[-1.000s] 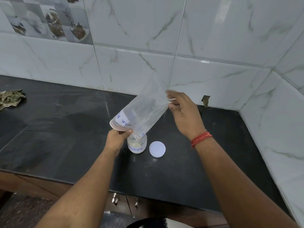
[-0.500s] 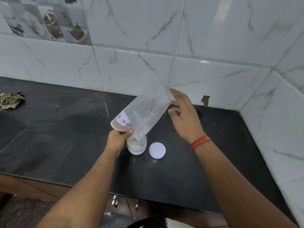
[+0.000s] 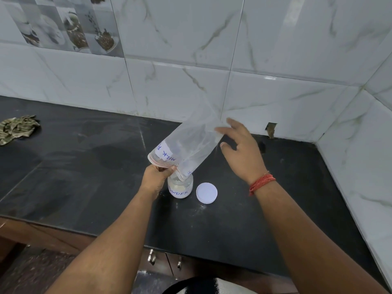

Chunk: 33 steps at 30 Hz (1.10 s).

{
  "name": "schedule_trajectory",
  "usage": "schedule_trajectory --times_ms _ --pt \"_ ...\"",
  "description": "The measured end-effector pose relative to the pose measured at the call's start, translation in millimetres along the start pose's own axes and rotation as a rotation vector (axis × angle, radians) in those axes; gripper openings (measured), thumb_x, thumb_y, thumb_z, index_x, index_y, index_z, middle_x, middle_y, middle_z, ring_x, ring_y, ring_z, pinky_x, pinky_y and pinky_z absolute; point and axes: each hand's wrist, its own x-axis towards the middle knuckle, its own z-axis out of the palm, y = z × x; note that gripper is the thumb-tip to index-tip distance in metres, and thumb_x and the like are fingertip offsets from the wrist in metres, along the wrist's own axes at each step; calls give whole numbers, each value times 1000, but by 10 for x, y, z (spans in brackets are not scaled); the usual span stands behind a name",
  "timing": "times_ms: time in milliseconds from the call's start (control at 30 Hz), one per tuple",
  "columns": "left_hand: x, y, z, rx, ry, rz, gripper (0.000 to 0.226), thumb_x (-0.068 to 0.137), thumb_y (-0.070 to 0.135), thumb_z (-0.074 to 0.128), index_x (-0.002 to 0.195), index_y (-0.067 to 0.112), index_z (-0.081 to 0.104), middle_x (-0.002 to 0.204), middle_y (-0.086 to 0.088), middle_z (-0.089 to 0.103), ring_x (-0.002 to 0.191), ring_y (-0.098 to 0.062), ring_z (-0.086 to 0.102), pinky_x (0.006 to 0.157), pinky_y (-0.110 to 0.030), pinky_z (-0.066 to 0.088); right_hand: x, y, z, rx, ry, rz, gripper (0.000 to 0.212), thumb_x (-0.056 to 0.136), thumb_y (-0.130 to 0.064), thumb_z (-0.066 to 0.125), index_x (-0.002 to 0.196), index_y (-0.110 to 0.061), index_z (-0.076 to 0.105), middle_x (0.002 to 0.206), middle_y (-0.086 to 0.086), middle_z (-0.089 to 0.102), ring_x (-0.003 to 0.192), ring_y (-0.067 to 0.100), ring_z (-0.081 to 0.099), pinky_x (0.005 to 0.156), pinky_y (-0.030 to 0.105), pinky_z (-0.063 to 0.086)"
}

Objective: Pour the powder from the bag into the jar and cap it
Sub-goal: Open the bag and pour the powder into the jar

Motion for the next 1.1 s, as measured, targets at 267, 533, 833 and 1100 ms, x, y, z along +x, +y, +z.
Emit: schedule_trajectory --times_ms 267,533,833,1100 --pt "-25 26 21 20 7 -5 30 89 -2 75 116 10 72 109 4 78 99 -7 73 84 -22 56 -37 -7 85 14 -31 8 63 87 3 54 140 -31 54 157 -3 36 140 9 39 102 12 41" --pt "-32 23 -3 16 3 0 26 89 -1 76 108 16 75 105 4 80 99 -9 75 86 -25 58 -32 -36 115 124 50 48 65 86 2 56 143 -28 50 154 -3 37 134 11 47 107 26 45" --pt "-49 68 14 16 -5 3 25 88 -1 76 106 16 75 101 5 81 96 -9 76 89 -29 59 29 -62 108 -142 -58 -1 70 91 5 50 152 -27 37 164 4 19 140 9 31 102 11 27" --pt "-44 88 15 12 -22 25 27 88 -2 76 106 19 75 103 6 80 99 -10 75 91 -32 58 25 112 135 -78 -25 23 47 91 -1 57 132 -25 63 139 3 52 103 11 60 102 29 48"
